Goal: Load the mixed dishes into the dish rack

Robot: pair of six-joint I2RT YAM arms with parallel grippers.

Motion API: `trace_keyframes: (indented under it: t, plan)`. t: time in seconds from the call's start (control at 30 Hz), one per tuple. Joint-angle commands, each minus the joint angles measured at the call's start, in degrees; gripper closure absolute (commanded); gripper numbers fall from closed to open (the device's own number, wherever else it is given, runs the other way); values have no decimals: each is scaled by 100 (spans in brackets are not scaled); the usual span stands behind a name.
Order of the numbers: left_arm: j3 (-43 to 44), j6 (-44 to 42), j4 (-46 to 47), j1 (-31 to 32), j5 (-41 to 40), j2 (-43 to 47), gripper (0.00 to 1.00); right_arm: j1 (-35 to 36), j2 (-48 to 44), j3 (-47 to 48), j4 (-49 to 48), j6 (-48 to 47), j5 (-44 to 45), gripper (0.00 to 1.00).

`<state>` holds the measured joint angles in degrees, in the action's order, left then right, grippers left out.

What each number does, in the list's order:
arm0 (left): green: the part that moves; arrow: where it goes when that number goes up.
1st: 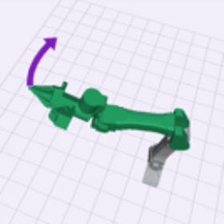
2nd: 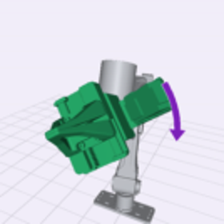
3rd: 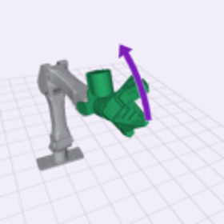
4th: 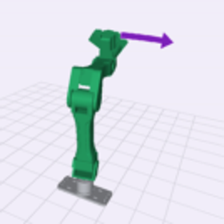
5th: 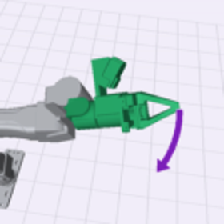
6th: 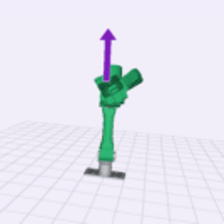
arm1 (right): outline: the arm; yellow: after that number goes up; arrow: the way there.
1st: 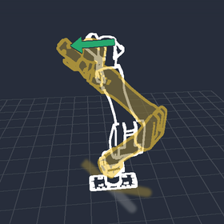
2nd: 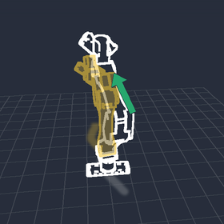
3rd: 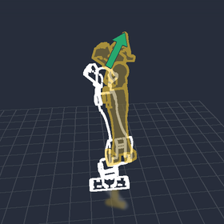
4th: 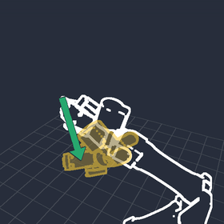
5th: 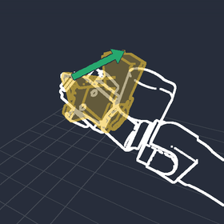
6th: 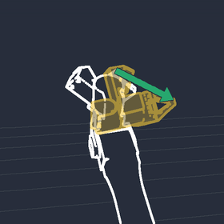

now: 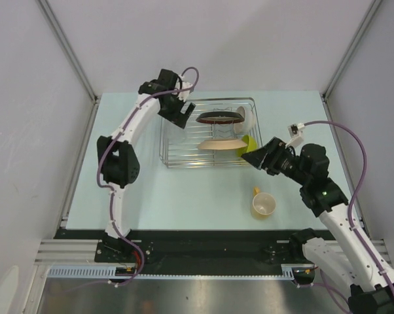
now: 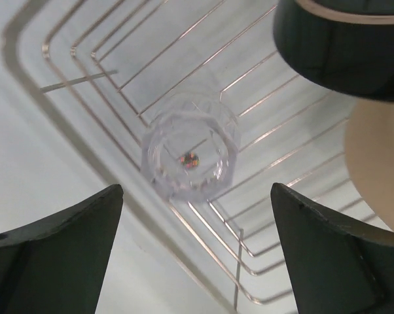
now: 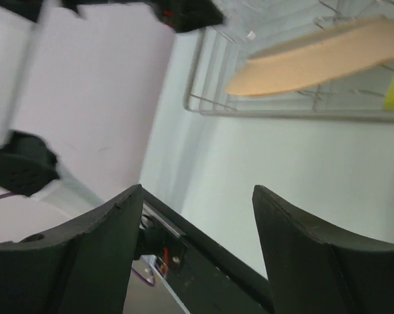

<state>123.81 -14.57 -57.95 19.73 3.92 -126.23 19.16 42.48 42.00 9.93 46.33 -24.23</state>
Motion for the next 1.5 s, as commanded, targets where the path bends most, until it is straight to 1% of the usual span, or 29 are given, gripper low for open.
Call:
trace_keyframes:
  t: [0.0,0.03,0.07,0.1,0.13,0.17,0.2,0.23,0.27,0.3,0.33,0.43,0.5,0.6,0.77,0.9,0.93,1.1,1.3,1.47]
  plan:
    - [-215,-20,4,-21,205,1407,0,684,260,861,1816,-739,672,29]
    - [-312,-28,-5,-48,231,1565,0,938,478,1298,2550,-765,1257,29]
    - [-418,-29,-5,-65,301,1941,0,1350,602,1494,2914,-809,1724,28]
    - [-593,-29,-23,-83,424,2093,0,2189,725,1704,3301,-818,2251,28]
    - [-682,6,-49,-153,564,2277,0,2711,883,1967,4009,-740,3335,26]
    - [-761,33,-75,-197,653,2566,0,3142,1189,2101,4364,-626,3833,26]
    - [-953,76,-137,-241,932,2734,0,3939,1410,2189,4707,-216,4264,26]
    - [-1086,155,-155,-346,1048,2892,0,4260,1595,2338,5346,23,4938,27]
    - [-1235,182,-146,-390,1127,3042,0,4533,1954,2391,5613,278,5189,29]
    - [-1602,191,-103,-417,1233,3400,0,5040,2105,2418,5842,576,5383,30]
    - [-1797,174,-67,-443,1225,3552,0,5228,2220,2453,6123,1014,5637,31]
    - [-2483,130,65,-504,1234,4150,0,5651,2528,2471,6572,1771,6025,29]
    - [-2816,147,82,-592,1277,4395,0,5678,2511,2462,6801,1950,6227,28]
    - [-3160,156,74,-724,1383,4537,0,5678,2371,2445,6873,2126,6456,27]
    - [-3442,191,118,-804,1480,4731,0,5503,2282,2331,6864,2126,6536,27]
    - [-3434,261,144,-821,1550,4792,0,5388,2247,1988,6444,2038,6431,29]
    - [-3434,279,153,-821,1567,4801,0,5388,2195,1761,6346,2038,6413,30]
    - [-3486,297,153,-839,1603,4871,0,5204,1949,1171,5714,1986,6351,36]
    - [-3627,340,214,-874,1664,4950,0,4625,1746,688,4949,1371,6141,40]
    - [-3697,367,249,-883,1682,4959,0,4290,1869,380,4211,826,5825,43]
